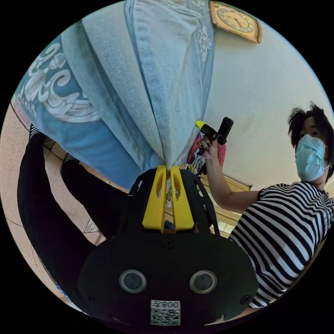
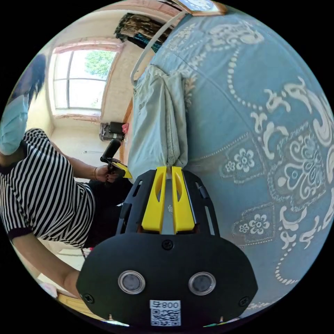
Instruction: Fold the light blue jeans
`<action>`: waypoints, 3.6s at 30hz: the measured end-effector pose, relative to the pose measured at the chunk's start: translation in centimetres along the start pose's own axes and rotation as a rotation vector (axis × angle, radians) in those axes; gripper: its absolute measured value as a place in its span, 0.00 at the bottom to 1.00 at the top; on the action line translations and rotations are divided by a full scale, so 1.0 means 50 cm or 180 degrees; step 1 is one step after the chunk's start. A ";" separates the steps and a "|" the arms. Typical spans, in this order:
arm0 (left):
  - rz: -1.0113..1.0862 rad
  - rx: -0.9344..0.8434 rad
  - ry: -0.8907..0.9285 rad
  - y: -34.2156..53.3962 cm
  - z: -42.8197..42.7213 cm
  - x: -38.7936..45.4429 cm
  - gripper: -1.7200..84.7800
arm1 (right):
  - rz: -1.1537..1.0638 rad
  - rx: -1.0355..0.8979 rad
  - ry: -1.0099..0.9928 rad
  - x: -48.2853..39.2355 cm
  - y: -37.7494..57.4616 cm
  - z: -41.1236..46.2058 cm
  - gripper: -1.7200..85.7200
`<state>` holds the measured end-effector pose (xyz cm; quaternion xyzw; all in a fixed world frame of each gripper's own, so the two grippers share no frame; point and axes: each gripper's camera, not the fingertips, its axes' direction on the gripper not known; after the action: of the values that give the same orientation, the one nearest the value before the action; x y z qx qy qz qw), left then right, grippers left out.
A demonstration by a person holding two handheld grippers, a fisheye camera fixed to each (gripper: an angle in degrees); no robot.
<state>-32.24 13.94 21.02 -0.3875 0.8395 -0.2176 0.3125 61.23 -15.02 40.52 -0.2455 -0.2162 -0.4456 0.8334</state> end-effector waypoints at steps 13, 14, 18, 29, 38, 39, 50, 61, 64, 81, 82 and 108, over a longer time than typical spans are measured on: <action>-0.0068 -0.0022 -0.0108 0.076 -0.004 -0.059 0.08 | 0.0165 0.0146 0.0073 -0.022 0.018 0.011 0.08; -0.0052 -0.0053 -0.0033 0.082 -0.008 -0.061 0.09 | 0.0155 0.0190 0.0153 -0.034 0.017 0.010 0.09; -0.0084 -0.0040 -0.0027 0.104 -0.022 -0.071 0.10 | 0.0117 0.0263 0.0145 -0.049 0.006 0.016 0.12; 0.0425 0.1056 -0.1497 0.092 -0.233 -0.011 0.12 | -0.0397 0.0543 0.0505 -0.184 -0.135 0.072 0.14; 0.0362 0.1511 -0.1723 0.074 -0.246 -0.046 0.13 | -0.0502 0.0160 0.0872 -0.217 -0.327 0.237 0.13; 0.0355 0.1536 -0.1683 0.076 -0.246 -0.050 0.13 | -0.0494 0.0139 0.0948 -0.218 -0.328 0.246 0.12; 0.0409 0.1581 -0.1237 0.106 -0.269 -0.089 0.05 | -0.0557 0.0185 0.1105 -0.282 -0.316 0.275 0.05; 0.0099 0.1780 -0.1037 0.157 -0.319 -0.167 0.07 | -0.0675 -0.0071 0.0943 -0.302 -0.365 0.308 0.06; 0.0019 0.1770 -0.0806 0.162 -0.319 -0.197 0.09 | -0.0620 0.0026 0.1043 -0.291 -0.341 0.271 0.08; -0.0128 0.0363 -0.0169 0.138 -0.116 -0.272 0.09 | -0.0132 -0.0822 0.0830 -0.228 -0.196 0.213 0.14; -0.0169 0.0375 -0.0130 0.135 -0.117 -0.278 0.08 | -0.0130 -0.0876 0.0790 -0.224 -0.199 0.217 0.12; -0.0278 -0.0146 -0.0009 0.164 -0.059 -0.263 0.09 | 0.0395 -0.0658 0.0645 -0.161 -0.136 0.086 0.10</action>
<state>-31.88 29.61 22.83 -0.4311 0.8261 -0.2112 0.2950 50.75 -10.56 40.71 -0.2967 -0.0684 -0.4356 0.8471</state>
